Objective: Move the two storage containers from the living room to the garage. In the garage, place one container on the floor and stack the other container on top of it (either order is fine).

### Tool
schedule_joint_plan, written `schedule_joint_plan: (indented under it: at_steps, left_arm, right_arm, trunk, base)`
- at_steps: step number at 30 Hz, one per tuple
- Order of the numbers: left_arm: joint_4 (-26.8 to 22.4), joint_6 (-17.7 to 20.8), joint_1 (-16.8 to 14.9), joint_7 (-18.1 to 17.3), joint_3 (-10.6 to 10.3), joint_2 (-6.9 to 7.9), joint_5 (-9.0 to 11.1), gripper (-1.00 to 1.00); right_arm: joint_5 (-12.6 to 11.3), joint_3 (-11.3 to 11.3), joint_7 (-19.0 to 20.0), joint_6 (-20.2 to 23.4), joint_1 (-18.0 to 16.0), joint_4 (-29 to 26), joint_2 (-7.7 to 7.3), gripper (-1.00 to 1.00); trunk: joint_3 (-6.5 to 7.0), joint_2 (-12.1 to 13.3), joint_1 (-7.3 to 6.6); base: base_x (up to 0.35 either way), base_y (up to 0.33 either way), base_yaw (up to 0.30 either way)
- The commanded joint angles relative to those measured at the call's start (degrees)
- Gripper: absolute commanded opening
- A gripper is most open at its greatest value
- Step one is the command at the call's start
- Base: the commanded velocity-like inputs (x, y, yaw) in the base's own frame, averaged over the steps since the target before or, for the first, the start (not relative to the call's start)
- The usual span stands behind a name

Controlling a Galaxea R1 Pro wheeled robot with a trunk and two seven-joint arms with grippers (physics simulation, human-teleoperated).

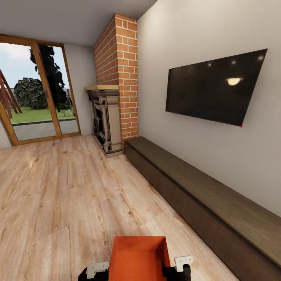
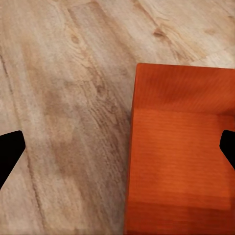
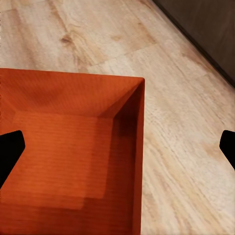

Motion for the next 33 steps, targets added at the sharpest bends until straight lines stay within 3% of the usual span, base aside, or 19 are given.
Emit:
schedule_joint_plan:
  at_steps: [1, 5, 11, 16, 33]
  left_arm:
    - [0.0, -0.2, 0.0, 0.3, -0.5, 0.05, 0.6, 1.00]
    - [0.0, -0.2, 0.0, 0.3, -0.5, 0.04, 0.6, 1.00]
    - [0.0, -0.3, 0.0, 0.3, -0.5, 0.06, 0.6, 1.00]
    - [0.0, -0.3, 0.0, 0.3, -0.5, 0.05, 0.6, 1.00]
    - [0.0, -0.2, 0.0, 0.3, -0.4, 0.13, 0.6, 1.00]
  right_arm:
    - [0.2, 0.4, -0.4, -0.1, 0.0, 0.0, -0.02, 1.00]
    - [0.2, 0.4, -0.4, -0.2, 0.0, 0.1, -0.04, 1.00]
    - [0.2, 0.4, -0.4, -0.2, 0.0, 0.1, -0.05, 1.00]
    - [0.2, 0.4, -0.4, -0.2, 0.0, 0.1, -0.05, 1.00]
    - [0.4, 0.7, -0.4, -0.2, 0.4, 0.1, -0.05, 1.00]
  trunk:
    - [-0.06, 0.0, -0.01]
    - [-0.06, 0.0, -0.01]
    - [-1.13, -2.4, 1.31]
    - [-1.13, -2.4, 1.31]
    - [-4.19, -9.3, 5.04]
  base:
    - [0.000, 0.000, 0.000]
    - [0.000, 0.000, 0.000]
    - [0.000, 0.000, 0.000]
    - [0.000, 0.000, 0.000]
    - [0.000, 0.000, 0.000]
